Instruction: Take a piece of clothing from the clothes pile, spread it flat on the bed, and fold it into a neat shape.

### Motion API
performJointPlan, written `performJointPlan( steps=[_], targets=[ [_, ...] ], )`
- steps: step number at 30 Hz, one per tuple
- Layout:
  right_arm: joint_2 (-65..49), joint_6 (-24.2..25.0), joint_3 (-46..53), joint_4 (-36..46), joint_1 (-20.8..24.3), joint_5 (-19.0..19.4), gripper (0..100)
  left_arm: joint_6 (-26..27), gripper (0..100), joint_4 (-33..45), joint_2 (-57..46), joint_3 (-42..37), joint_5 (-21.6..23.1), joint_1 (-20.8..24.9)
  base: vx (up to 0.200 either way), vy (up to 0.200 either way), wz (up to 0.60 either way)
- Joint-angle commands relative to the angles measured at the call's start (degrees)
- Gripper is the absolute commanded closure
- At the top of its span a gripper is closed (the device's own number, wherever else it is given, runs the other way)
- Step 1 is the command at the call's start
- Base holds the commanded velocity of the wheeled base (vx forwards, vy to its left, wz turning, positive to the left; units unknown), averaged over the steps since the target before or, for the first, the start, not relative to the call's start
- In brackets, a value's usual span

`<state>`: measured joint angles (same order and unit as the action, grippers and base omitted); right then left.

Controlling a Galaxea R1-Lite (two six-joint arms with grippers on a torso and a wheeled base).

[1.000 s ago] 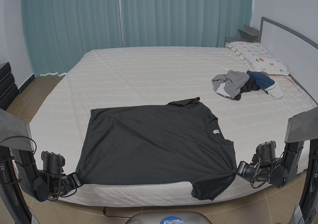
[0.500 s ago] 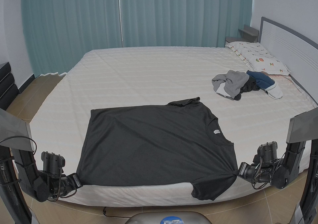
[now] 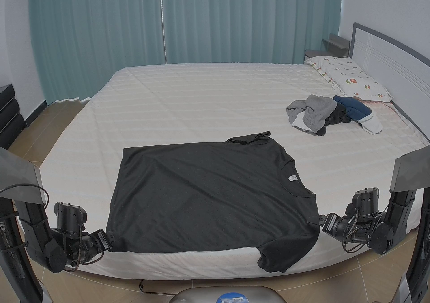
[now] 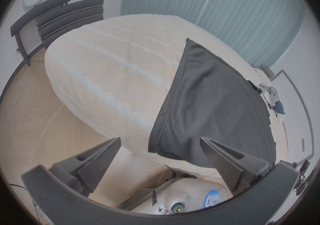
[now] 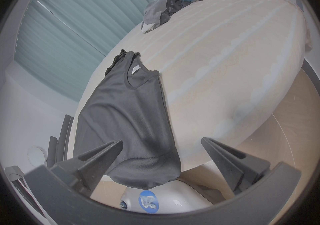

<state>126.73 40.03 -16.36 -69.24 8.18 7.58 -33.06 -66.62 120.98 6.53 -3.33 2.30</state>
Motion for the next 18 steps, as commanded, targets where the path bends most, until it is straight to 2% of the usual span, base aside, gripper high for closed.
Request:
performJointPlan(
  steps=[1, 9, 18],
  targets=[
    [-2.5, 2.2, -0.3, 0.1, -1.1, 0.5, 0, -0.2, 0, -3.6, 0.0, -0.9, -0.1, 0.1, 0.0, 0.0, 0.0],
    [-2.8, 2.7, -0.6, 0.0, -2.0, 0.6, 0, -0.4, 0, -6.9, 0.5, -1.9, 0.6, -0.2, 0.0, 0.0, 0.0],
    [-3.2, 2.8, -0.6, 0.0, -2.7, 0.6, 0, -0.3, 0, -6.9, 0.3, -1.8, 0.9, -1.0, 0.0, 0.2, 0.0]
  ],
)
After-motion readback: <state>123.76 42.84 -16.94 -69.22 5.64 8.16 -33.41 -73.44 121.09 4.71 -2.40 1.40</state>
